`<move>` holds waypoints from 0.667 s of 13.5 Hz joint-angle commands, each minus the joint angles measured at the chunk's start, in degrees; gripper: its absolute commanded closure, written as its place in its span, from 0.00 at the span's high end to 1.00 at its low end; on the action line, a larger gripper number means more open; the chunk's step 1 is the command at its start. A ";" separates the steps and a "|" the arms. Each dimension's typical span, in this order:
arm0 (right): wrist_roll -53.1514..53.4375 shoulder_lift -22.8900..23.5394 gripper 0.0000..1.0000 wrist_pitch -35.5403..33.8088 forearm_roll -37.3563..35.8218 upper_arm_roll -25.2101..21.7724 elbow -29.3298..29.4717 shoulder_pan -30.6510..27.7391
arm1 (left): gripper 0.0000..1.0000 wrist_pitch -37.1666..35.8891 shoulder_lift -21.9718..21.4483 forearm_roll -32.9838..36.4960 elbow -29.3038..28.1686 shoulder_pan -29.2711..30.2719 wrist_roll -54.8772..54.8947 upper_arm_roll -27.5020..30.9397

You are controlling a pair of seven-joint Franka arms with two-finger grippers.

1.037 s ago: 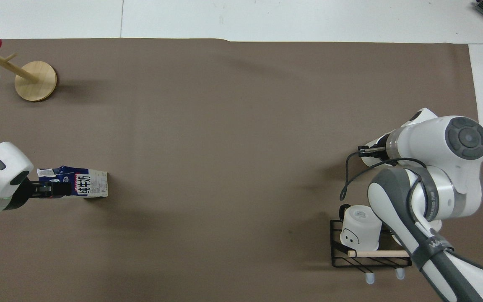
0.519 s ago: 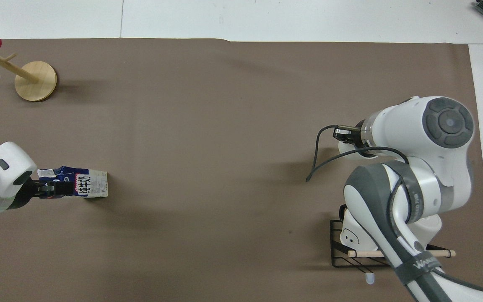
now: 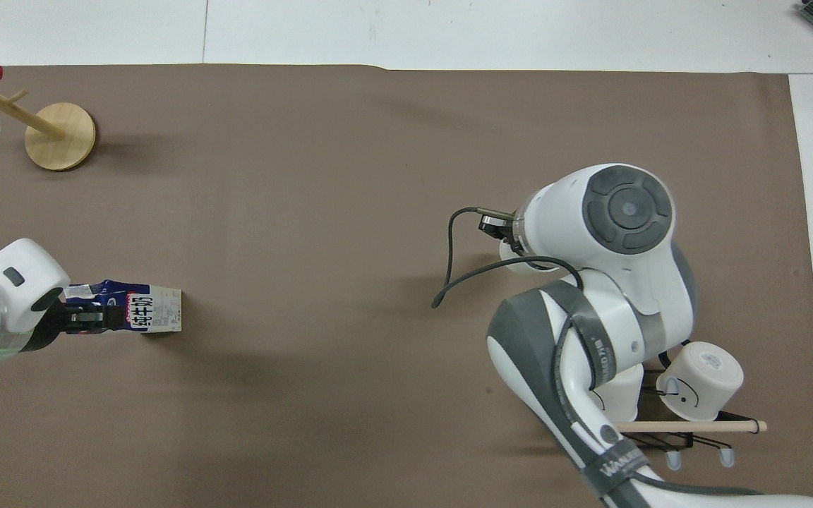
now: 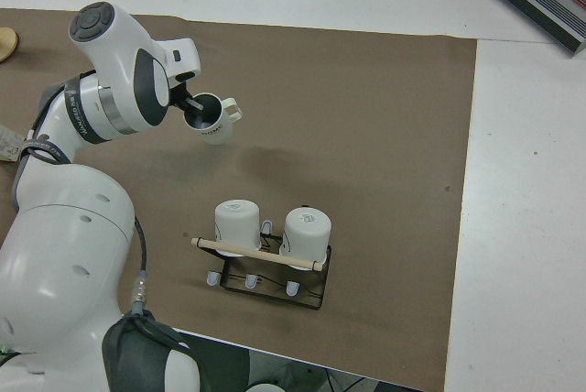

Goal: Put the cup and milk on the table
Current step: 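Carry the white mug with the right gripper toward the table centre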

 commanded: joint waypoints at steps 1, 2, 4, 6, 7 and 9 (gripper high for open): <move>5.03 2.53 0.00 -1.08 -0.79 -0.20 2.59 3.33 | 0.55 0.49 -1.19 0.75 -0.94 -0.95 -1.03 0.51; 6.71 3.32 0.00 -0.81 -0.70 -0.20 2.68 4.65 | 0.53 0.40 -1.11 0.75 -0.85 -0.86 -0.95 0.51; 8.13 4.65 0.00 -0.63 -0.53 -0.12 3.73 6.15 | 0.52 -0.21 -0.58 0.75 -0.06 -0.60 -0.94 0.51; 11.01 6.04 0.00 -0.11 -0.70 -0.20 3.73 8.43 | 0.50 -1.44 -0.05 0.75 1.60 -0.42 -0.94 0.51; 13.73 7.62 0.00 0.59 -1.05 -0.20 3.99 9.75 | 0.50 -1.88 0.30 0.66 2.66 -0.42 -0.94 0.51; 17.52 10.44 0.00 2.44 -2.45 -0.20 6.27 11.52 | 0.50 -2.67 0.48 0.66 3.98 -0.25 -1.38 0.51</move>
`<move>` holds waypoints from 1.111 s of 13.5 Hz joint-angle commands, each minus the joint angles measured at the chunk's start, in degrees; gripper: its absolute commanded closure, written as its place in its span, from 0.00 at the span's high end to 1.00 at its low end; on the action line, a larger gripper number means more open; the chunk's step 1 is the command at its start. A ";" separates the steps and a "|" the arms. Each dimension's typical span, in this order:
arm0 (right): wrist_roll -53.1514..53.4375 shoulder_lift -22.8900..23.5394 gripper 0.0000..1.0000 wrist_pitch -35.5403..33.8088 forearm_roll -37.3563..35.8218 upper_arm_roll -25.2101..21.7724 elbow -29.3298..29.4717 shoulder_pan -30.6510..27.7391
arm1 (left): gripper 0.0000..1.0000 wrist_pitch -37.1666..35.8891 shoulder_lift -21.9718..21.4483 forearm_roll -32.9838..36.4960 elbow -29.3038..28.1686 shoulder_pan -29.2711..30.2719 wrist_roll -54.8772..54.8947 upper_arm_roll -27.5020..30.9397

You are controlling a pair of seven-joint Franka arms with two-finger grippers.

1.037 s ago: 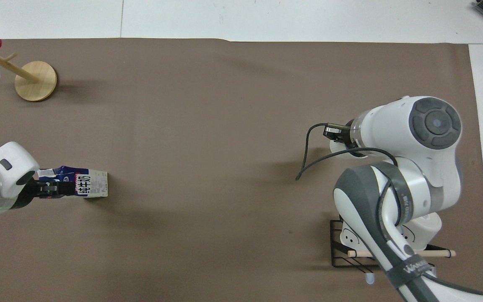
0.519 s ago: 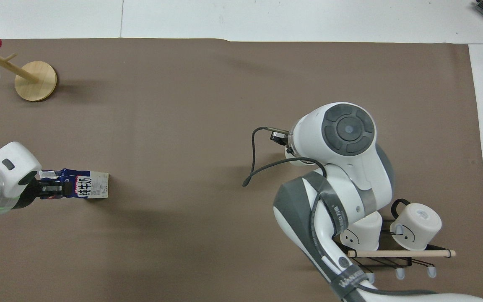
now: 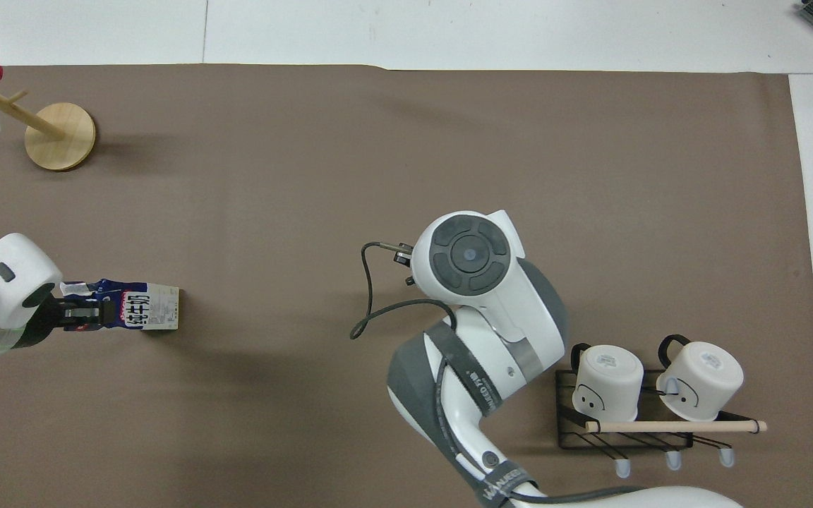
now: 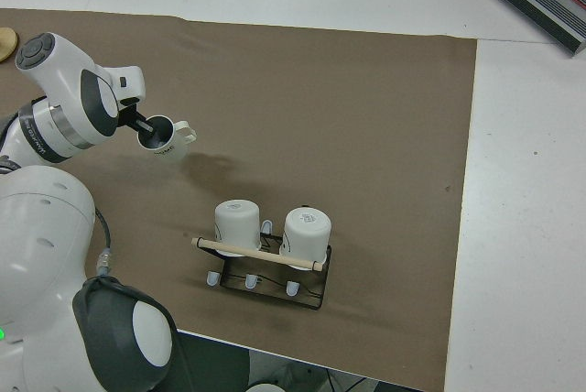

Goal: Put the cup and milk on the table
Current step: 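Carry the white mug with the right gripper toward the table centre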

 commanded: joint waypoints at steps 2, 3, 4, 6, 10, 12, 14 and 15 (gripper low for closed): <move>5.59 5.12 0.00 1.20 -2.24 -0.19 4.03 2.61 | 0.50 -2.32 0.96 0.66 3.35 -0.17 -2.00 0.32; 6.47 5.91 0.00 1.55 -2.94 -0.19 4.65 2.97 | 0.50 -3.02 0.97 0.66 3.79 -0.25 -2.09 0.32; 7.34 6.18 0.00 2.68 -3.47 -0.19 4.65 3.06 | 0.50 -3.20 1.05 0.66 4.49 -0.34 -2.09 0.32; 7.44 6.18 0.00 3.74 -3.47 -0.11 4.65 3.06 | 0.50 -3.47 1.05 0.66 4.93 -0.52 -2.62 0.32; 7.53 7.24 0.00 5.85 -3.74 -0.19 4.13 3.41 | 0.49 -4.43 1.32 0.66 5.11 -0.78 -3.67 0.32; 7.35 7.32 0.00 6.03 -3.38 -0.19 3.95 3.32 | 0.49 -4.79 1.32 0.66 5.11 -0.96 -4.64 0.32; 6.92 7.41 0.25 6.12 -3.30 -0.11 3.95 2.80 | 0.49 -4.79 1.32 0.66 5.29 -1.04 -4.82 0.32; 6.91 7.50 0.57 6.12 -2.95 -0.11 3.95 2.71 | 0.49 -4.88 1.32 0.66 5.38 -1.04 -5.25 0.32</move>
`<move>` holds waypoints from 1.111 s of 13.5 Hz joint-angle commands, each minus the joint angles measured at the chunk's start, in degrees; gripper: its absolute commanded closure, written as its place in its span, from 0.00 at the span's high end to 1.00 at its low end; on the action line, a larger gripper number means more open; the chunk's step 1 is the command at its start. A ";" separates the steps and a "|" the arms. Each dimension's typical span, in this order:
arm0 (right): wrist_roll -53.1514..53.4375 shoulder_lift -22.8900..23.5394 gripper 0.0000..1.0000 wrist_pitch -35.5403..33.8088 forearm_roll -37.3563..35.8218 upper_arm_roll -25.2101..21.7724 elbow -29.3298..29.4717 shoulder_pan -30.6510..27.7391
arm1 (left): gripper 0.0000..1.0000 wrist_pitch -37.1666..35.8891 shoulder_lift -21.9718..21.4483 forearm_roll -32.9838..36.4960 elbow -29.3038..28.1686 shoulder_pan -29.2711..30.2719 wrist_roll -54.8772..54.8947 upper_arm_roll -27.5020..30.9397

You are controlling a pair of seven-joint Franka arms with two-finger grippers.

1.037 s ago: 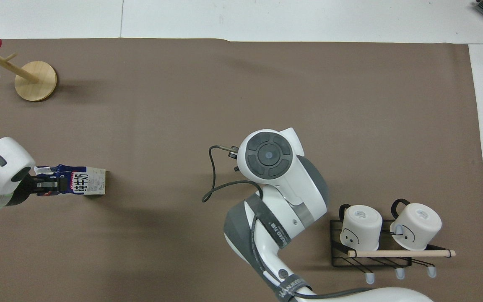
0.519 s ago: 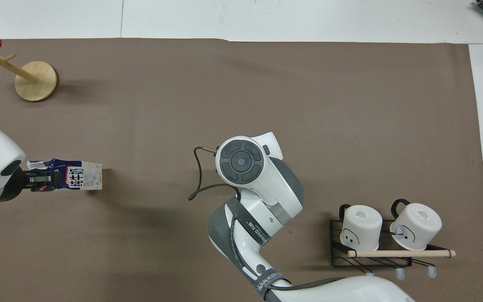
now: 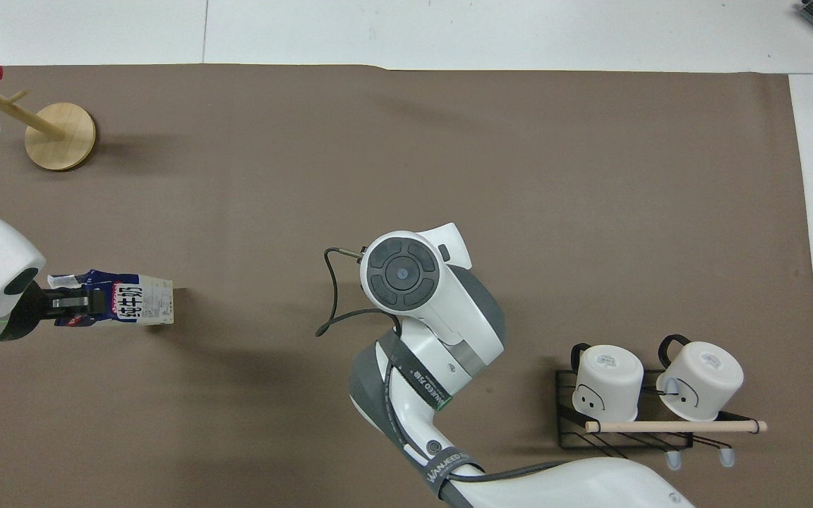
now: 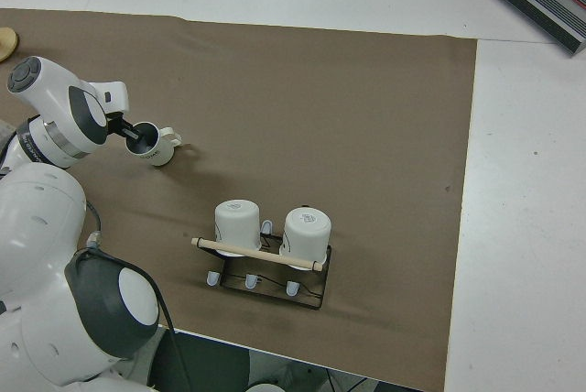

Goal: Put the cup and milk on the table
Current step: 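Lower the white mug onto the table centre and open the right gripper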

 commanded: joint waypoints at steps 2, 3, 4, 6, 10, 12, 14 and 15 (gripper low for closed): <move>0.82 0.47 0.96 1.02 -0.92 0.09 0.44 -0.60 | 0.48 -2.76 0.92 0.66 2.55 -1.11 -2.04 0.46; 0.56 0.38 1.00 0.94 -1.53 0.00 0.61 -0.60 | 0.47 -3.21 1.18 0.66 2.99 -1.11 -2.12 0.46; 0.21 0.21 1.00 0.94 -1.63 0.00 0.96 -0.60 | 0.47 -3.91 1.27 0.66 3.43 -1.20 -2.47 0.37; -3.72 -1.89 1.00 -0.02 -0.76 -0.26 1.14 -1.38 | 0.47 -5.49 1.27 0.66 4.57 -3.56 -6.05 0.02; -14.26 -10.76 1.00 -7.13 -0.05 -0.17 1.05 -5.42 | 0.47 -7.61 1.27 0.66 6.25 -11.99 -18.52 0.02; -22.08 -14.28 1.00 -11.79 0.74 -0.35 1.05 -8.66 | 0.47 -7.61 1.27 0.66 6.86 -16.04 -24.16 -0.07; -29.90 -17.53 1.00 -16.09 0.74 -0.35 0.96 -12.88 | 0.47 -7.52 1.97 0.66 8.00 -19.82 -27.86 -0.25; -33.77 -19.11 1.00 -18.03 0.74 -0.44 0.96 -15.16 | 0.47 -7.43 3.19 0.75 8.79 -21.31 -29.62 -1.12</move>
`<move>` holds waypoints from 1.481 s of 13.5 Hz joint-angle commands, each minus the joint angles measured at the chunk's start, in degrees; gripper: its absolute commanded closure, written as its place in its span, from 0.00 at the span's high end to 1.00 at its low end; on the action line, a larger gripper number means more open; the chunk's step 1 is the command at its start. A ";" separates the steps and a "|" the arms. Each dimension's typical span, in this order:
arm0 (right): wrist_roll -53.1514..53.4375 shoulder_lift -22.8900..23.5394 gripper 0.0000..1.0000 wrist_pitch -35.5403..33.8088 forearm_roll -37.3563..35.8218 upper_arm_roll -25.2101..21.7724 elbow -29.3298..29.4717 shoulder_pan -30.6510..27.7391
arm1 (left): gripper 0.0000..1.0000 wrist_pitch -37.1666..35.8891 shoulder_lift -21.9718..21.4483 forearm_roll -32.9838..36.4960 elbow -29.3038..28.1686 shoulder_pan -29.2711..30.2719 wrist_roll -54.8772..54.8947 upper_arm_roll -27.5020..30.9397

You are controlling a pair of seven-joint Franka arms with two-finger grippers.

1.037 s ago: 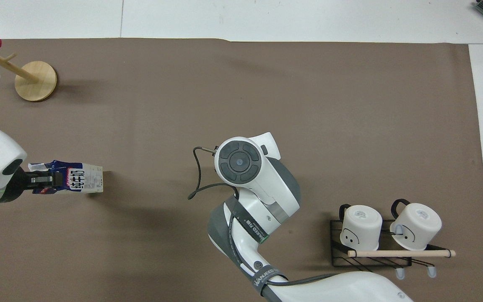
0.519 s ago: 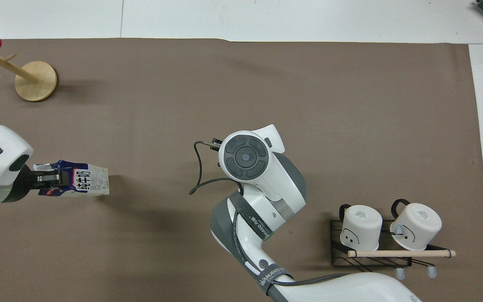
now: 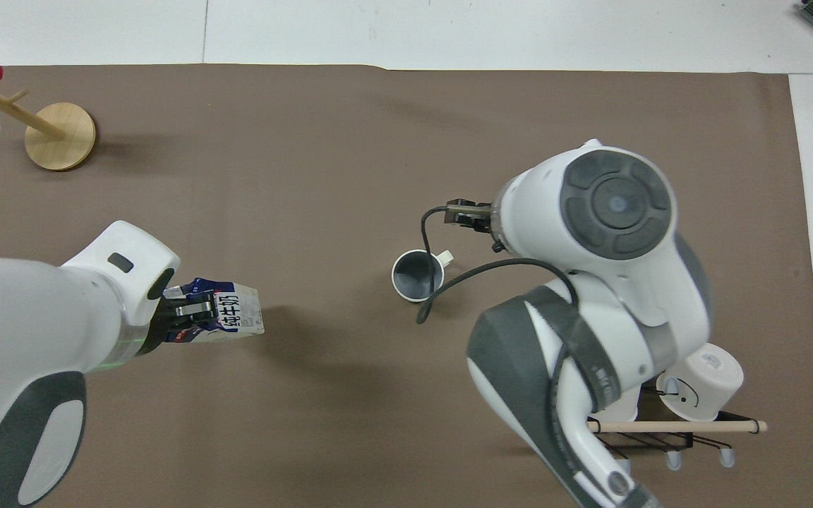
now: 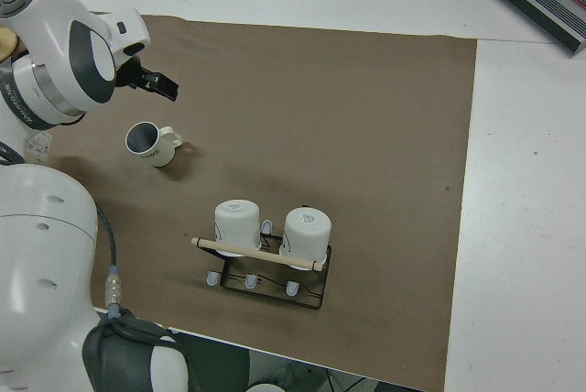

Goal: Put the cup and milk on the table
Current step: 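Lower the white mug onto the table centre and open the right gripper, then carry the carton beside the mug with the left gripper while the right gripper withdraws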

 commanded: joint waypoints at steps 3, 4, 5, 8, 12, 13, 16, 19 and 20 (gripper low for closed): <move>-17.49 -7.51 1.00 -7.99 0.72 0.15 -1.29 -9.74 | 0.47 0.45 5.47 1.98 4.01 -4.44 -7.92 -3.34; -20.48 -8.83 1.00 -9.66 0.72 0.15 -1.20 -11.93 | 0.47 1.59 6.70 2.77 4.10 -4.44 -9.41 -4.48; -23.03 -9.80 1.00 -11.15 0.72 0.15 -1.20 -13.61 | 0.47 2.73 7.14 2.78 4.02 -4.44 -9.51 -4.67; -28.93 -11.39 1.00 -14.15 0.81 -0.11 -1.02 -17.66 | 0.47 4.67 9.42 2.78 5.33 -4.44 -9.95 -4.67; -32.63 -12.01 1.00 -20.03 0.99 -0.82 3.18 -21.53 | 0.47 6.69 12.68 2.87 7.44 -4.79 -12.15 -4.67; -33.86 -12.00 1.00 -21.96 2.64 -1.17 5.28 -22.67 | 0.47 7.48 12.95 2.87 7.44 -4.79 -12.15 -4.67; -34.92 -12.00 1.00 -26.89 5.04 -3.10 9.08 -25.13 | 0.47 8.71 15.49 5.14 8.23 -6.54 -13.55 -4.76; -34.49 -14.36 1.00 -29.09 4.59 -2.67 7.35 -24.44 | 0.47 8.89 16.29 5.51 8.59 -6.81 -13.64 -4.76; -34.49 -14.55 1.00 -29.53 4.50 -2.58 7.07 -24.26 | 0.48 9.42 16.38 5.51 8.50 -6.81 -13.64 -4.76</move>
